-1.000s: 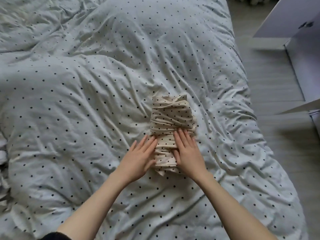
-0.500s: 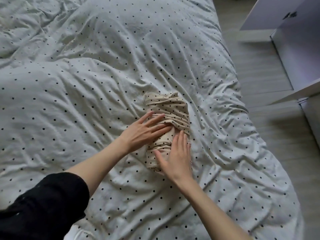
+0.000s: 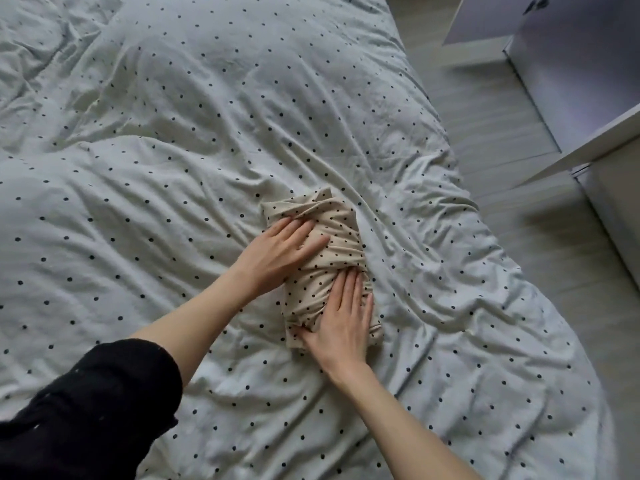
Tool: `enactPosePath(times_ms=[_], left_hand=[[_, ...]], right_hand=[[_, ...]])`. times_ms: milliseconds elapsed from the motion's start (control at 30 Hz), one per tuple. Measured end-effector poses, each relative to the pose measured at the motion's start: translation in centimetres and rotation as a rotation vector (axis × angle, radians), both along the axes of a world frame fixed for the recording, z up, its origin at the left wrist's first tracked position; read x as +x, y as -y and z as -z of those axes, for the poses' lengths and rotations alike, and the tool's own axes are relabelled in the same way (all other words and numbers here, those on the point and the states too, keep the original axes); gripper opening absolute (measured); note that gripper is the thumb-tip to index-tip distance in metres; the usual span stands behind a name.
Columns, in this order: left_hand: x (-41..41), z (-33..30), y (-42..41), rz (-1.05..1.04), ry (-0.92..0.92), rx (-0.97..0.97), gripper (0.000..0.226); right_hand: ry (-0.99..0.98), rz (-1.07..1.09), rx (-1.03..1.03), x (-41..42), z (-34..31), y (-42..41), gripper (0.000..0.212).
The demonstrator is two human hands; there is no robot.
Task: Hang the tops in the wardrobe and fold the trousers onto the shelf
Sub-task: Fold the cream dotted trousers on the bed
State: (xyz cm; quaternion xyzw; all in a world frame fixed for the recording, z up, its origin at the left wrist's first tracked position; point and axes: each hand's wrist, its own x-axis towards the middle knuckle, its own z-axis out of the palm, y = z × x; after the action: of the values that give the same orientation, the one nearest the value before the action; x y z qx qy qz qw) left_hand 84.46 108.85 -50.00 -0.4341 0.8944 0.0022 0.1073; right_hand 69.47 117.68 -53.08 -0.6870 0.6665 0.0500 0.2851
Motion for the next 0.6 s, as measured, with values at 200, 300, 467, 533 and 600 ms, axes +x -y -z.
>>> enactPosePath(times_ms=[200, 300, 467, 533, 600], left_hand=[[-1.1, -1.8, -1.8, -0.095, -0.242, 0.017, 0.045], [-0.9, -3.2, -4.0, -0.165, -0.231, -0.148, 0.039], [-1.7, -3.2, -7.4, -0.663, -0.011, 0.082, 0.081], [-2.3, -2.0, -8.0, -0.799, -0.047, 0.232, 0.094], [-3.0, -1.5, -8.1, -0.869, -0.167, 0.317, 0.095]], right_hand=[[0.015, -0.005, 0.025, -2.6, -1.1, 0.5, 0.121], [-0.032, -0.138, -0.055, -3.6, -2.7, 1.6, 0.117], [-0.082, -0.314, -0.205, -4.0, -4.2, 6.3, 0.099], [-0.006, -0.357, -0.050, -3.8, -3.6, 6.4, 0.099], [0.097, -0.359, 0.113, -4.0, -2.9, 5.9, 0.103]])
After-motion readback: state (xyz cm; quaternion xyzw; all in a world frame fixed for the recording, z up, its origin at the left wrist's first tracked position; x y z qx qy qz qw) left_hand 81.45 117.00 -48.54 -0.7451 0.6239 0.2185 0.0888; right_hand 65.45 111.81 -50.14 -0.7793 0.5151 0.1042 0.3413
